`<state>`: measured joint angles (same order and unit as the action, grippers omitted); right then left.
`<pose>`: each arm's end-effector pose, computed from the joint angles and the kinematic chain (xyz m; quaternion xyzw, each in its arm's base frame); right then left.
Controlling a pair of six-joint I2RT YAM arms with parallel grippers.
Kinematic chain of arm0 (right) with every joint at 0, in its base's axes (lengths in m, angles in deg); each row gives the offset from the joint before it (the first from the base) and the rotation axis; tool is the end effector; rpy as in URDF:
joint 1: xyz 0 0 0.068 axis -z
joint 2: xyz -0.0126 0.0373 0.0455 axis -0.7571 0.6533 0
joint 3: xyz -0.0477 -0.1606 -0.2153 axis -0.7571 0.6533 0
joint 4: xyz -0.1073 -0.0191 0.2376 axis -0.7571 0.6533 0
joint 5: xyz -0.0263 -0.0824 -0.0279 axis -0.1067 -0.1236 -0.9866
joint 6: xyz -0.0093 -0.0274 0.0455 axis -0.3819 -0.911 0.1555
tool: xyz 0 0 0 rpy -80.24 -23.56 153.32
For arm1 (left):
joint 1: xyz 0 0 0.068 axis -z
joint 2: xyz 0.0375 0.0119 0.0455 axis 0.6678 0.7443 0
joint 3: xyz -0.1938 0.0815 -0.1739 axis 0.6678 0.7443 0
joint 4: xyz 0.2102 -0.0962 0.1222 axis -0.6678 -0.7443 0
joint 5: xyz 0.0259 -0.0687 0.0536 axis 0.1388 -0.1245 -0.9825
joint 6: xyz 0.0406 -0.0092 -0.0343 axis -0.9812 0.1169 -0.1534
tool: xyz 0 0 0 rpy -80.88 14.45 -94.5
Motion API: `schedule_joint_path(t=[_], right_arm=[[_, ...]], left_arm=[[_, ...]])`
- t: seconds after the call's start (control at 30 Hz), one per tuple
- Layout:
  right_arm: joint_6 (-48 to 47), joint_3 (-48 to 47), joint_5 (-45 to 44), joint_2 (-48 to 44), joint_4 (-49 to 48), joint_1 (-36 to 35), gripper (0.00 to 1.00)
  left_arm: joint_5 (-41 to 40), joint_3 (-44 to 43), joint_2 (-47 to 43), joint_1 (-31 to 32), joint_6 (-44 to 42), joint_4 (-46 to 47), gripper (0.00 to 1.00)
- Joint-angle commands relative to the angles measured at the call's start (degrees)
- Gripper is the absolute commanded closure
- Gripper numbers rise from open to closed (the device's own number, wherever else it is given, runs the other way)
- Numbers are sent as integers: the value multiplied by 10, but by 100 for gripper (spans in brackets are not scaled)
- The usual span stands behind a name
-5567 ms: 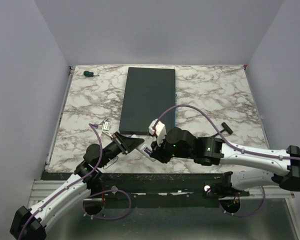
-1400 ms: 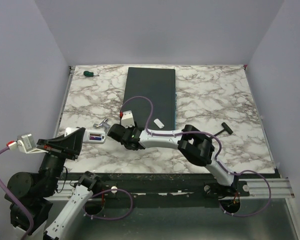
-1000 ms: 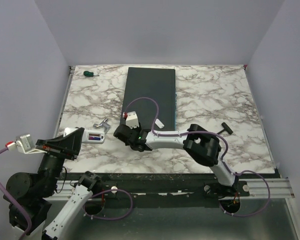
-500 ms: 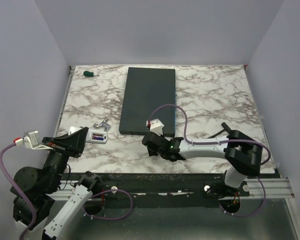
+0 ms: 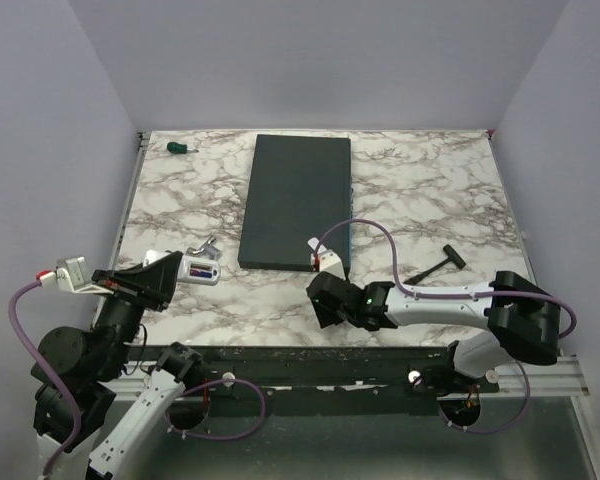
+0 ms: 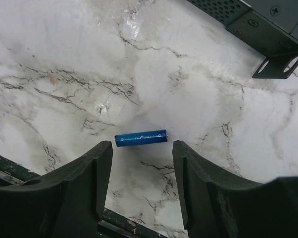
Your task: Load the batteries into the remote control
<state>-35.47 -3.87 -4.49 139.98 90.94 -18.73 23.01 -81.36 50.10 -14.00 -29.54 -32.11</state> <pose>0.1189 0.2575 0.1749 -0.2243 0.9139 0.1021 0.3226 -0.0040 0.0103 0.3921 -0.1427 0.6288 -0.3694 0.6691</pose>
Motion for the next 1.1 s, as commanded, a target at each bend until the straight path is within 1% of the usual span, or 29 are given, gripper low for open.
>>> schedule_joint_path(t=[0.0, 0.17, 0.3, 0.43, 0.5, 0.63, 0.7, 0.73, 0.77, 0.87, 0.9, 0.97, 1.07], right_arm=[[14, 8, 11, 6, 30, -5, 41], [28, 3, 8, 18, 42, -5, 38], [66, 3, -6, -14, 34, -4, 35], [143, 8, -6, -54, 6, -4, 35], [203, 12, -10, -65, -2, -5, 35], [352, 17, -40, -63, 9, -4, 35], [439, 2, -62, -48, 54, -5, 36], [448, -4, -63, -41, 59, -4, 36], [436, -7, -59, -30, 50, -4, 36], [435, -25, -58, -8, 67, -5, 36], [433, -28, -58, -5, 70, -5, 37], [438, -23, -62, -11, 71, -4, 36], [439, 6, -73, -51, 48, -4, 36]], left_arm=[[14, 10, 0, 3, 13, 24, 100], [14, 7, -1, 3, 12, 20, 100], [13, 6, -2, 3, 12, 20, 100], [18, 9, 0, 3, 14, 25, 100], [22, 10, 1, 3, 15, 27, 100], [22, 15, -1, 3, 17, 31, 100], [24, 15, -1, 3, 19, 31, 100], [25, 16, -2, 3, 19, 31, 100], [26, 16, -2, 3, 19, 30, 100], [33, 14, -1, 3, 14, 29, 100], [46, 14, -1, 3, 6, 35, 100], [98, 17, 0, 3, -12, 59, 100], [211, 27, 2, 3, -32, 108, 100]])
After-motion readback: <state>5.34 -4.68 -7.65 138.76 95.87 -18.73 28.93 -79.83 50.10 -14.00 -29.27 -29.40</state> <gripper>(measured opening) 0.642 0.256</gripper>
